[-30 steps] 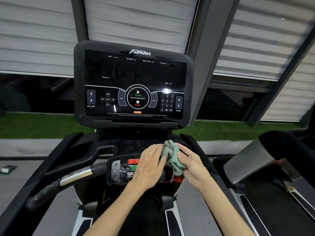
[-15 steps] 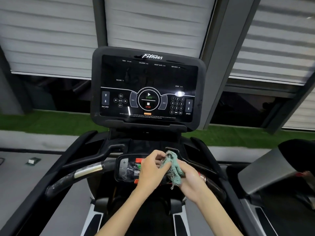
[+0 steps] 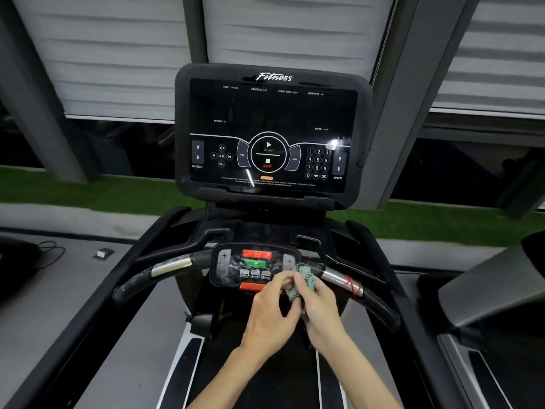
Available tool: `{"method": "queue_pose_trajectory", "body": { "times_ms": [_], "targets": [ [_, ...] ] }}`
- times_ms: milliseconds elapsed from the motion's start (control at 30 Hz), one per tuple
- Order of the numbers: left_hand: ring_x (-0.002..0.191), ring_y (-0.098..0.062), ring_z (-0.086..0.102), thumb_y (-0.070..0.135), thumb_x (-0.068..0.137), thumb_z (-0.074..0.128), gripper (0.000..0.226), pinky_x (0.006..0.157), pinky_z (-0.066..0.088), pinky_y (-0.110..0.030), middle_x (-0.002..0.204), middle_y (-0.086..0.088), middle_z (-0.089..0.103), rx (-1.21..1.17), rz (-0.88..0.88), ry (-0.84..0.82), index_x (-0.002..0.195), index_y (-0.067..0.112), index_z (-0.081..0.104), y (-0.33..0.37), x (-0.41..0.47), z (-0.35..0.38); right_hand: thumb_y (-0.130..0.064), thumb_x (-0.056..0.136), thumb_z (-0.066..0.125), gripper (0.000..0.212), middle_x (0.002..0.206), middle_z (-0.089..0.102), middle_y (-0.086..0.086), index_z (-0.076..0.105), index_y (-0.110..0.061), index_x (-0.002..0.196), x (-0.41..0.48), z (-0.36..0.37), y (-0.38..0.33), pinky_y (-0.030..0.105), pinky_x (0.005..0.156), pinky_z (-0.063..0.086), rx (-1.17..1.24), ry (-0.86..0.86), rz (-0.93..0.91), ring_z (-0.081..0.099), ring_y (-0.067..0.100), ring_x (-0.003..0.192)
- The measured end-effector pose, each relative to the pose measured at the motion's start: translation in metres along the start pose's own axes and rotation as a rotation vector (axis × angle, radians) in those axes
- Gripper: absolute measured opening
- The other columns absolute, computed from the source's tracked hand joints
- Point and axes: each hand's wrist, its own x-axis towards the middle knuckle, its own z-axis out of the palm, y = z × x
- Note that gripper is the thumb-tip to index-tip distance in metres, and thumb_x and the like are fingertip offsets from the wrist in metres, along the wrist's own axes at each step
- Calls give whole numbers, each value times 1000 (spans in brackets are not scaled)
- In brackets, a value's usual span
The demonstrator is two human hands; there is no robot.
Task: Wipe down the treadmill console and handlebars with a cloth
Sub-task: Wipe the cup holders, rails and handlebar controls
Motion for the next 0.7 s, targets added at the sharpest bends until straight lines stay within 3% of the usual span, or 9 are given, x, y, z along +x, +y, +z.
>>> {"method": "queue_pose_trajectory", "body": {
  "times_ms": [100,167,233,333,400,467,567,700],
  "targets": [
    [117,10,52,10,91,63,47,98,41,-10,120,20,62,-29,-30,-111,130,31,49,-10,-1,-10,-11,92,62,21,103,72,4,67,-16,112,5,-2,5,38,90,54,-103,86,-59,67,19,100],
    [119,10,49,17,90,65,39,103,43,-20,121,22,60,65,9,-135,125,31,54,-27,5,-21,-11,91,64,21,100,72,-2,67,-19,110,10,-6,4,32,88,54,-343,137,-168,66,12,97],
    [124,8,43,25,86,71,43,108,42,-32,127,17,55,261,121,-44,126,27,56,-47,14,-38,-11,90,65,26,104,66,-9,65,-19,114,15,-10,1,19,91,49,-670,159,-389,61,1,99],
    [139,-17,34,42,68,86,93,117,31,-43,149,-4,40,570,206,11,143,11,41,-82,36,-70,-5,90,61,34,114,56,-8,59,-14,122,30,-10,-7,7,91,38,-1047,129,-684,52,1,103],
    [147,-25,22,54,58,87,124,119,20,-43,159,-10,24,729,181,-85,152,7,22,-101,50,-90,1,86,62,35,116,57,-1,61,-8,121,45,-6,-10,19,94,44,-1228,129,-799,54,13,106],
    [149,-25,14,60,55,85,136,119,12,-42,163,-10,11,829,160,-181,155,7,9,-118,60,-104,8,79,67,37,111,61,7,65,-3,114,59,-2,-8,32,89,51,-1356,151,-870,57,24,102],
    [150,-22,9,52,63,84,129,118,4,-35,161,-4,3,826,195,-236,152,10,1,-132,65,-112,13,74,66,40,109,63,7,68,-5,109,64,0,-4,36,83,53,-1471,175,-881,56,27,98],
    [150,-22,16,41,63,88,122,119,9,-31,162,-6,17,739,200,-224,155,9,13,-131,66,-113,11,75,67,37,113,63,11,69,-4,109,60,0,1,33,84,53,-1544,204,-880,54,28,103]
  ]
}}
